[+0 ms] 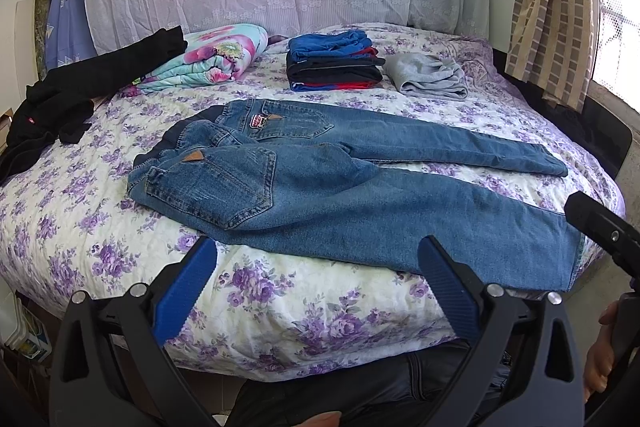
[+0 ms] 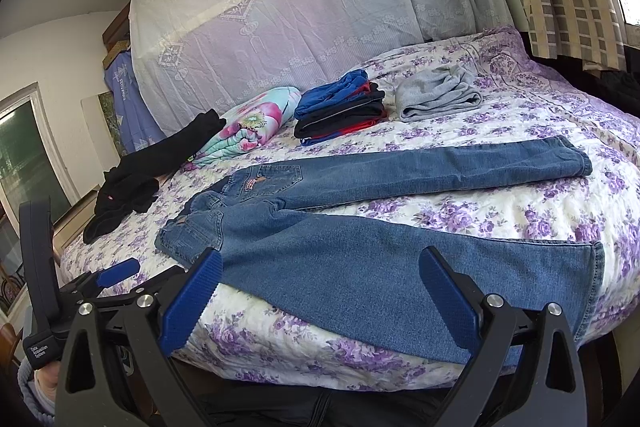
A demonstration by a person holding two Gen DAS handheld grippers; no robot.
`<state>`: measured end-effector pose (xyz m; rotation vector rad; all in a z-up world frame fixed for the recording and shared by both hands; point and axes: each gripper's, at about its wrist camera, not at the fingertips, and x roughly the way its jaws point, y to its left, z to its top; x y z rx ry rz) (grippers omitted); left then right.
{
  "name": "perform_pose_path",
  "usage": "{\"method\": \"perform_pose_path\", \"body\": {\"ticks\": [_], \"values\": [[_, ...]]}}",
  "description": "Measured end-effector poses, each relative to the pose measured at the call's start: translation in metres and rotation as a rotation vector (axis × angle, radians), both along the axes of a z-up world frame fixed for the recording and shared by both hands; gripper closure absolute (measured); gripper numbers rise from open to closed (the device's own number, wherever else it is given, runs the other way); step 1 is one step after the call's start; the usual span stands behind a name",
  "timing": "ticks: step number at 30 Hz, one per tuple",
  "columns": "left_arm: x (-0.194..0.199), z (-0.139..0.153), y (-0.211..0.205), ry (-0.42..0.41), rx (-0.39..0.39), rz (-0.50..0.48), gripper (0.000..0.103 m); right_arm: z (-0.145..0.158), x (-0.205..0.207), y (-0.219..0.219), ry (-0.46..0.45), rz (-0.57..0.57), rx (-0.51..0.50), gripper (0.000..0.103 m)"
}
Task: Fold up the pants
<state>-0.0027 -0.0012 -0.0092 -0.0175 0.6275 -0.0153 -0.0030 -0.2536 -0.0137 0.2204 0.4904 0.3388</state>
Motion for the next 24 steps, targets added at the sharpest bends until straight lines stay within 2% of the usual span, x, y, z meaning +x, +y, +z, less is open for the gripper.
{"method": "perform_pose_path", "body": {"ticks": [24], "values": [[-0.003,-0.006,-0.002,0.007,-0.004,-0.002,0.005,-0.007,-0.003,0.000,0.014,0.000,0.007,0.004]]}}
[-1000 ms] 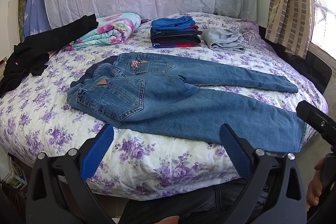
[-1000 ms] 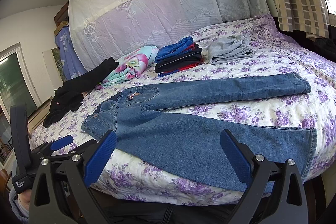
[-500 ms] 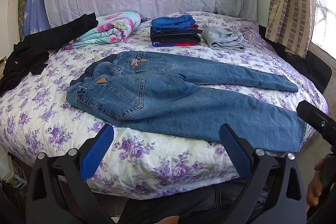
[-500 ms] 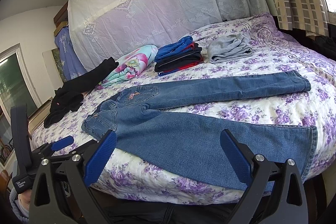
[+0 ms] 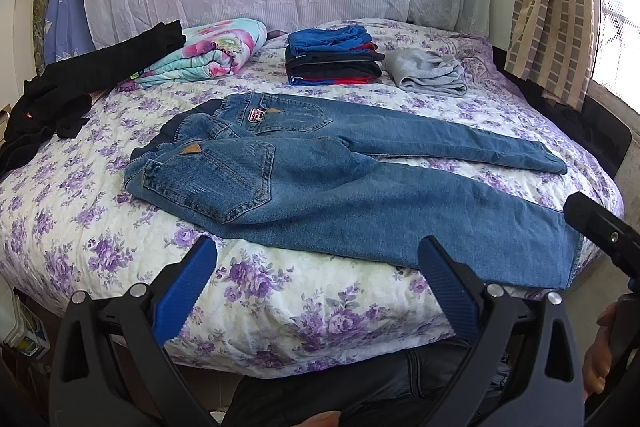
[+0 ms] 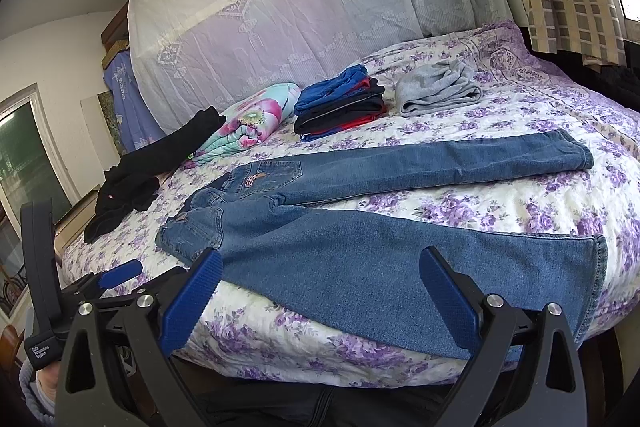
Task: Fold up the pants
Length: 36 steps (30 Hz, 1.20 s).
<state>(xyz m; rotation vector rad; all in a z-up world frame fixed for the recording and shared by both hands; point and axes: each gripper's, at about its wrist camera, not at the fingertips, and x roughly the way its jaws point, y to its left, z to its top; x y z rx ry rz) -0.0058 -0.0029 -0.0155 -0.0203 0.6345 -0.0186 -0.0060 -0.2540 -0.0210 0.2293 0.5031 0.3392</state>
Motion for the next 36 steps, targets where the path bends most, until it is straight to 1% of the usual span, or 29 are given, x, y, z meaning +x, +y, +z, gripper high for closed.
{"method": "perform_pose_path", "body": {"ticks": [13,15,18,21,25,27,28,30,31,32,33,34,35,36], "values": [[0.001,-0.002,-0.002,0.018,-0.010,-0.004,0.005,-0.001,0.003,-0.001,0.014,0.000,0.010,0.004],[0.003,-0.005,-0.001,0.033,-0.028,-0.016,0.005,-0.003,0.004,-0.002,0.024,0.003,0.023,0.004],[0.007,-0.015,0.003,0.083,-0.087,-0.044,0.005,-0.008,0.009,-0.010,0.054,-0.006,0.062,0.004],[0.013,-0.028,0.010,0.143,-0.185,-0.082,0.005,-0.015,0.013,-0.028,0.102,-0.026,0.123,0.004],[0.021,-0.048,0.017,0.228,-0.318,-0.134,0.005,-0.024,0.017,-0.064,0.136,-0.106,0.182,0.004],[0.024,-0.055,0.021,0.254,-0.383,-0.166,0.005,-0.027,0.020,-0.089,0.142,-0.157,0.218,0.004],[0.025,-0.058,0.023,0.262,-0.407,-0.168,0.005,-0.028,0.021,-0.102,0.146,-0.183,0.242,0.004],[0.027,-0.057,0.032,0.257,-0.426,-0.141,0.005,-0.031,0.026,-0.129,0.156,-0.243,0.295,0.004],[0.029,-0.053,0.037,0.243,-0.420,-0.125,0.005,-0.033,0.030,-0.143,0.162,-0.261,0.335,0.004],[0.032,-0.045,0.044,0.220,-0.389,-0.111,0.005,-0.034,0.036,-0.155,0.170,-0.271,0.365,0.004],[0.036,-0.039,0.049,0.202,-0.348,-0.102,0.005,-0.036,0.045,-0.167,0.187,-0.281,0.397,0.004],[0.045,-0.029,0.058,0.180,-0.276,-0.075,0.005,-0.037,0.056,-0.180,0.212,-0.295,0.428,0.004],[0.054,-0.019,0.068,0.162,-0.220,-0.036,0.005,-0.038,0.065,-0.190,0.227,-0.302,0.443,0.004],[0.063,-0.007,0.081,0.137,-0.181,0.009,0.005,-0.038,0.076,-0.202,0.244,-0.311,0.463,0.004]]}}
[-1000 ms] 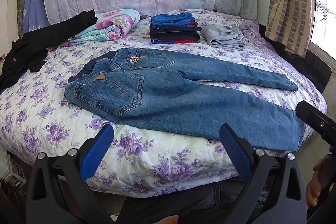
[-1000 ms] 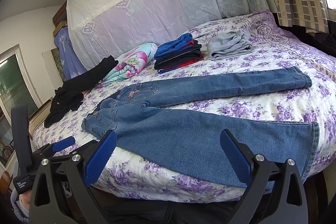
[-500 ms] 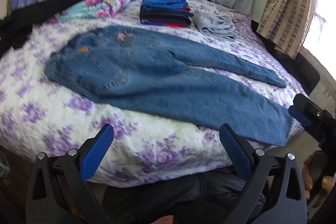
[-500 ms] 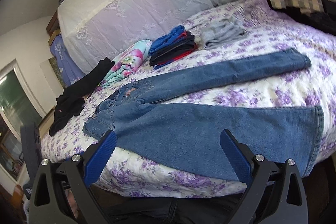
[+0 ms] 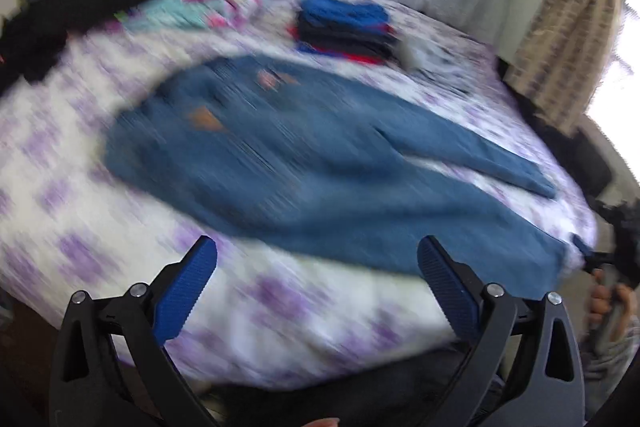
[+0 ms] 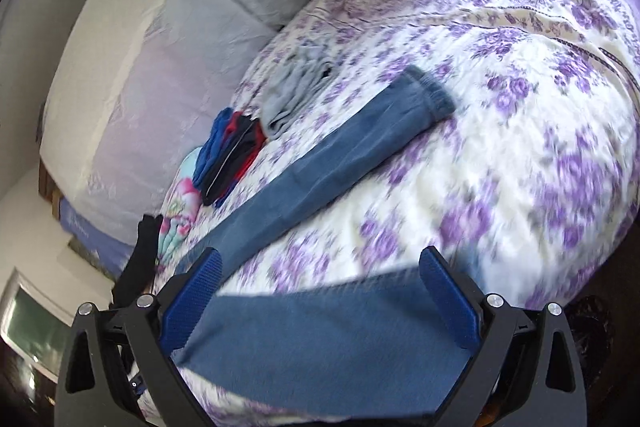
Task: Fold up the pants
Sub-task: 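Grasp the jeans waistband with the left tool while the right tool grasps a leg hem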
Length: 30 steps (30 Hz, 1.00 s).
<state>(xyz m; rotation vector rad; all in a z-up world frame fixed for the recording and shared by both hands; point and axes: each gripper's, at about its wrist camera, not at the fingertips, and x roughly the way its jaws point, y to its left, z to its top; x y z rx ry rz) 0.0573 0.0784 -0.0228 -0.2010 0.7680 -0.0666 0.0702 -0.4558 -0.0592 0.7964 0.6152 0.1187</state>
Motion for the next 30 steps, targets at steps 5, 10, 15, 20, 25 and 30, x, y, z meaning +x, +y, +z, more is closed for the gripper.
{"method": "perform_pose_path", "body": {"ticks": [5,10,15,20,25,30], "values": [[0.059,0.047,0.073,-0.063,0.021,0.094,0.005,0.001,0.047,-0.057,0.034,-0.080,0.113,0.004],[0.134,0.056,0.128,-0.025,-0.021,0.122,0.005,0.002,0.096,-0.097,0.071,-0.116,0.098,0.004],[0.190,0.034,0.141,0.058,-0.046,0.052,0.005,-0.011,0.134,-0.109,0.098,-0.087,0.132,0.004],[0.242,0.011,0.142,0.140,-0.016,0.011,0.005,-0.015,0.163,-0.104,0.123,-0.032,0.065,0.004],[0.283,-0.010,0.151,0.225,-0.030,-0.034,0.005,-0.013,0.188,-0.090,0.152,0.061,-0.018,0.003],[0.310,-0.040,0.154,0.345,-0.229,-0.112,0.005,-0.013,0.204,-0.081,0.175,0.100,-0.051,0.003]]}}
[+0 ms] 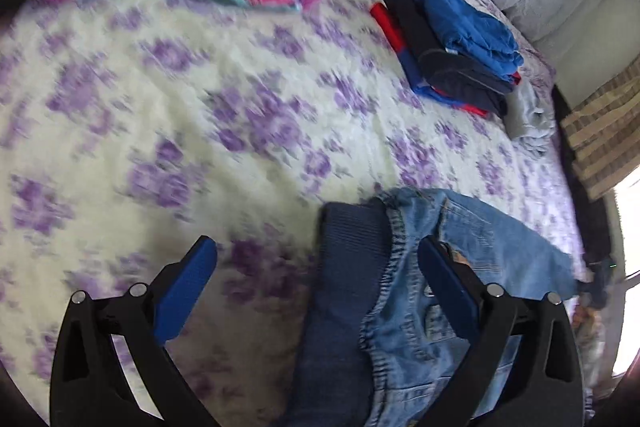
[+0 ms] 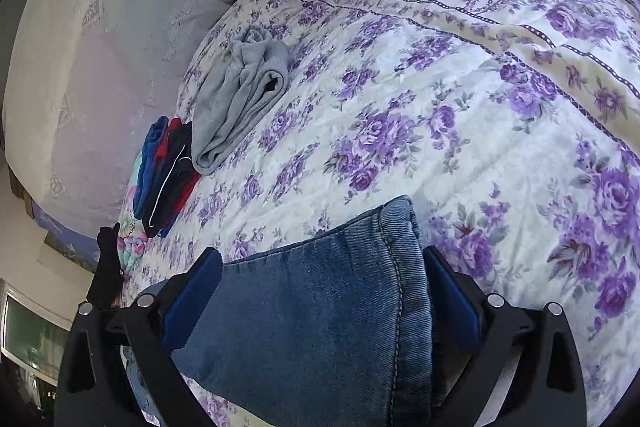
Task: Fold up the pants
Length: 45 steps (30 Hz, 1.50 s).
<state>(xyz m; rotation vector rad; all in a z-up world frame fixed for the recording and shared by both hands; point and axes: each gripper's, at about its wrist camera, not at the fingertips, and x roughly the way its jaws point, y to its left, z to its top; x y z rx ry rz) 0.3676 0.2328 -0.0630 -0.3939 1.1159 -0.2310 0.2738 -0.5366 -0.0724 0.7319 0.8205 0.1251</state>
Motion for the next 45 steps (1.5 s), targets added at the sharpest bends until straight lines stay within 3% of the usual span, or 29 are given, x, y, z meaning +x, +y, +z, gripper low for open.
{"method": "perform_pose_path", "body": {"ticks": [5,6,7,9,11,14,17,18,21,25,28,33,36,41,45], "values": [[0.002,-0.008,-0.019,-0.031,-0.047,-0.092,0.008,0.000,-0.001,0.003,-0.006,0.010,0.005,0.009],[0.001,-0.008,-0.021,-0.041,-0.069,-0.106,0.022,-0.001,-0.002,0.001,-0.009,0.005,0.017,0.013],[0.002,-0.008,-0.023,-0.044,-0.101,-0.115,0.042,-0.003,-0.003,0.000,-0.008,0.001,0.026,0.023],[0.004,-0.010,-0.025,-0.033,-0.087,-0.077,0.050,-0.007,-0.002,-0.004,-0.004,-0.010,0.047,0.034],[0.004,-0.014,-0.023,-0.024,-0.094,-0.042,0.056,-0.011,-0.004,-0.007,0.005,-0.017,0.051,0.063],[-0.004,-0.007,-0.018,-0.055,-0.129,0.015,0.061,-0.016,-0.006,-0.007,0.003,-0.020,0.079,0.080],[-0.013,0.006,-0.016,-0.102,-0.151,0.081,0.073,-0.010,-0.007,-0.002,-0.018,-0.034,0.063,0.081],[-0.016,0.010,-0.012,-0.113,-0.165,0.114,0.101,-0.006,-0.007,-0.001,-0.028,-0.040,0.065,0.082],[-0.020,0.025,0.010,-0.147,-0.352,0.177,0.100,0.021,0.001,0.007,-0.081,-0.021,0.034,0.082],[-0.015,0.046,0.000,-0.191,-0.239,0.147,0.100,0.059,0.025,0.021,-0.144,0.022,-0.016,0.082],[-0.015,0.044,-0.003,-0.189,-0.212,0.160,0.099,0.078,0.037,0.029,-0.172,0.033,-0.033,0.082],[-0.013,0.055,0.028,-0.243,-0.242,0.298,0.100,0.101,0.064,0.037,-0.212,0.047,-0.065,0.083],[-0.011,0.064,0.050,-0.258,-0.279,0.363,0.100,0.115,0.096,0.043,-0.229,0.057,-0.070,0.095],[0.019,0.036,0.039,-0.201,-0.104,0.358,0.099,0.066,0.169,0.060,-0.074,0.075,-0.110,0.095],[0.031,-0.005,0.053,-0.121,-0.144,0.420,0.098,0.023,0.189,0.054,-0.008,0.021,-0.115,0.095]]}}
